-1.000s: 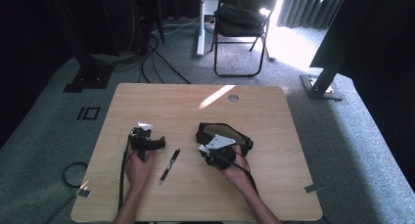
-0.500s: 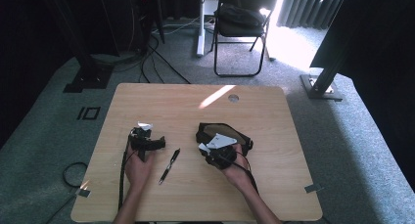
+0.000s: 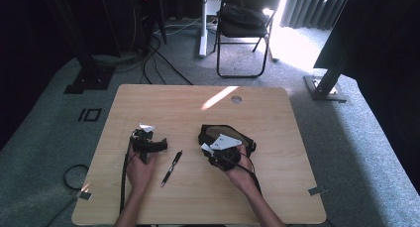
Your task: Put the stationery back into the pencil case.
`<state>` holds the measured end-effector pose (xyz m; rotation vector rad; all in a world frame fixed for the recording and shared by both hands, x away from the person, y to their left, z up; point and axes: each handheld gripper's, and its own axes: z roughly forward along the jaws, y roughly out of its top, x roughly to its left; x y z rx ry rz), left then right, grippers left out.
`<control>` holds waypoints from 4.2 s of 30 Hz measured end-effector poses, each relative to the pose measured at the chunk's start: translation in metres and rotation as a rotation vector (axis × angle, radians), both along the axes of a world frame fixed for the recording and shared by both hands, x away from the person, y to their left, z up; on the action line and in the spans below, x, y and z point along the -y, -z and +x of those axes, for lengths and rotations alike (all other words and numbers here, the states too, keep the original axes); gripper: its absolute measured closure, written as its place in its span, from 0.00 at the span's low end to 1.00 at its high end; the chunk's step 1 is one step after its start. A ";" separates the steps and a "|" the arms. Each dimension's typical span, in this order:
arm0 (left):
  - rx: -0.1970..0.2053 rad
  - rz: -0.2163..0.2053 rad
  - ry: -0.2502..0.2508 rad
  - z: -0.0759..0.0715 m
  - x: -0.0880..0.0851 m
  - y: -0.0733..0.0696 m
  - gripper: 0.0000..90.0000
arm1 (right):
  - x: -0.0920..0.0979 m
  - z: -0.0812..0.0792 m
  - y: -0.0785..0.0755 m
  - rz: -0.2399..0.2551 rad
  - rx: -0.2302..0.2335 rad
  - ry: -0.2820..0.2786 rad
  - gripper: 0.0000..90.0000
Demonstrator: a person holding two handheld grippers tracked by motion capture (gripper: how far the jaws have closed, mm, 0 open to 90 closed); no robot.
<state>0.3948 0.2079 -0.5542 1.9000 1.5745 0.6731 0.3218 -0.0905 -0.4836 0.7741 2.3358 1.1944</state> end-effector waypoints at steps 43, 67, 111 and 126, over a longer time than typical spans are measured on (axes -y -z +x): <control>0.000 0.000 0.000 0.000 0.000 0.000 0.09 | 0.025 0.009 -0.018 0.040 0.024 0.055 0.79; 0.000 0.000 0.000 0.000 0.000 0.000 0.09 | 0.045 0.023 -0.026 0.060 0.018 0.096 0.79; 0.000 0.000 0.000 0.000 0.000 0.000 0.09 | 0.072 0.052 -0.026 0.057 0.001 0.143 0.79; 0.000 0.000 0.000 0.000 0.000 0.000 0.09 | 0.076 0.058 -0.022 0.057 -0.007 0.142 0.79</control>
